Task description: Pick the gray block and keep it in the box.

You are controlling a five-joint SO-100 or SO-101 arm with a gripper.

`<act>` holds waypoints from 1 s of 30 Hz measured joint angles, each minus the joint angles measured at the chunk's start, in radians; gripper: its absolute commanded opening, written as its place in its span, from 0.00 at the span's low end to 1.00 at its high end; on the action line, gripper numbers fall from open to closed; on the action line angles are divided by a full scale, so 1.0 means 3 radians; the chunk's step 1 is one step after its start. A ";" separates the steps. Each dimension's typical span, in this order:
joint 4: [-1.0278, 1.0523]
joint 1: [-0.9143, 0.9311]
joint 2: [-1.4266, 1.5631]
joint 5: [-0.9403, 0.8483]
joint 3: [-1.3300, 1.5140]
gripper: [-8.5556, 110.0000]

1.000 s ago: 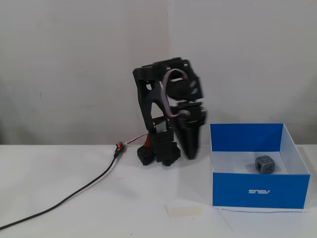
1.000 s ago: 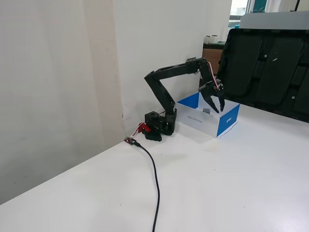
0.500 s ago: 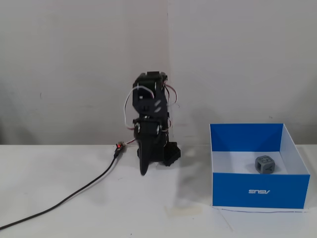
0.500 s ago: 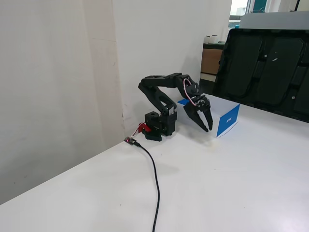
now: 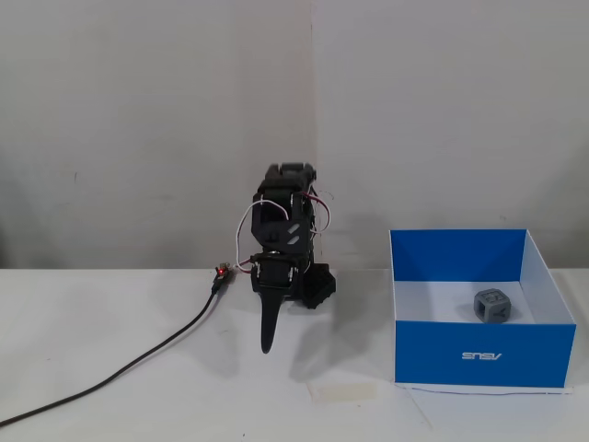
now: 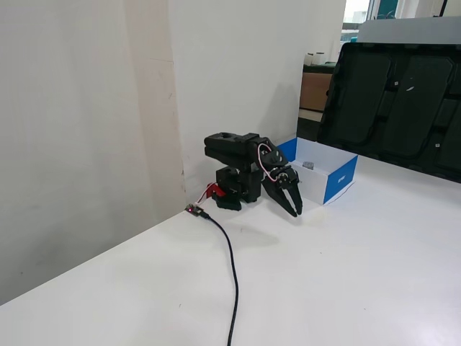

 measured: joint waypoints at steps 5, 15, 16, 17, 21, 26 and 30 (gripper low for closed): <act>0.0368 -0.0097 0.0793 0.0107 0.0245 0.07; 0.0552 0.0010 0.0798 0.0251 0.0276 0.07; 0.0562 0.0020 0.0798 0.0251 0.0281 0.07; 0.0562 0.0026 0.0798 0.0251 0.0281 0.07; 0.0562 0.0026 0.0798 0.0251 0.0281 0.07; 0.0562 0.0026 0.0798 0.0251 0.0281 0.07; 0.0562 0.0026 0.0798 0.0251 0.0281 0.07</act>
